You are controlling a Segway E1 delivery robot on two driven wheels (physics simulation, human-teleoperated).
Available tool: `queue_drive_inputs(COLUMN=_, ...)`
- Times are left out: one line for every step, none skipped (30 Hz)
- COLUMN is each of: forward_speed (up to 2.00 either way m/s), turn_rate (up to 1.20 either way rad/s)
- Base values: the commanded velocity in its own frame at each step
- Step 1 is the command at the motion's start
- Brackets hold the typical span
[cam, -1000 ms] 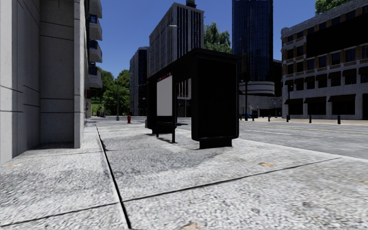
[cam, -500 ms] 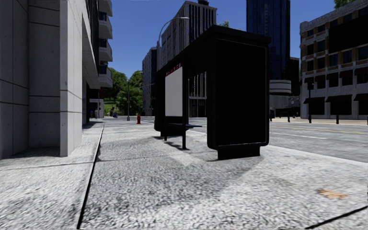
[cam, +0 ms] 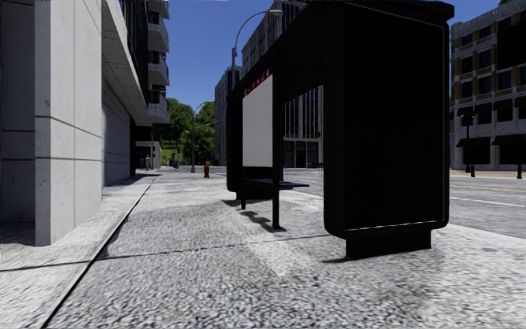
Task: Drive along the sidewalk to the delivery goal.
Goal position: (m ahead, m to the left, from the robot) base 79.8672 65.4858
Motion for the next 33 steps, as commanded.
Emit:
queue_drive_inputs(forward_speed=2.0, turn_rate=1.09)
queue_drive_inputs(forward_speed=2.0, turn_rate=0.53)
queue_drive_inputs(forward_speed=2.0, turn_rate=0.4)
queue_drive_inputs(forward_speed=2.0, turn_rate=0.4)
queue_drive_inputs(forward_speed=2.0, turn_rate=0.23)
queue_drive_inputs(forward_speed=2.0, turn_rate=0.11)
queue_drive_inputs(forward_speed=2.0, turn_rate=0.05)
queue_drive_inputs(forward_speed=2.0, turn_rate=0.03)
queue_drive_inputs(forward_speed=2.0, turn_rate=0.03)
queue_drive_inputs(forward_speed=2.0, turn_rate=0.03)
queue_drive_inputs(forward_speed=2.0, turn_rate=0.16)
queue_drive_inputs(forward_speed=2.0, turn_rate=0.55)
queue_drive_inputs(forward_speed=2.0, turn_rate=0.7)
queue_drive_inputs(forward_speed=2.0, turn_rate=0.73)
queue_drive_inputs(forward_speed=2.0, turn_rate=0.74)
queue_drive_inputs(forward_speed=2.0, turn_rate=0.31)
queue_drive_inputs(forward_speed=2.0, turn_rate=0.13)
queue_drive_inputs(forward_speed=2.0, turn_rate=0.13)
queue_drive_inputs(forward_speed=2.0, turn_rate=0.07)
queue_drive_inputs(forward_speed=2.0, turn_rate=0.06)
queue_drive_inputs(forward_speed=2.0, turn_rate=0.05)
queue_drive_inputs(forward_speed=2.0, turn_rate=0.05)
queue_drive_inputs(forward_speed=2.0, turn_rate=0.05)
queue_drive_inputs(forward_speed=2.0, turn_rate=0.05)
queue_drive_inputs(forward_speed=2.0, turn_rate=0.05)
queue_drive_inputs(forward_speed=2.0, turn_rate=0.05)
queue_drive_inputs(forward_speed=2.0, turn_rate=0.05)
queue_drive_inputs(forward_speed=2.0, turn_rate=0.05)
queue_drive_inputs(forward_speed=2.0, turn_rate=0.05)
queue_drive_inputs(forward_speed=2.0, turn_rate=0.52)
queue_drive_inputs(forward_speed=2.0, turn_rate=0.97)
queue_drive_inputs(forward_speed=2.0, turn_rate=1.2)
queue_drive_inputs(forward_speed=2.0, turn_rate=1.2)
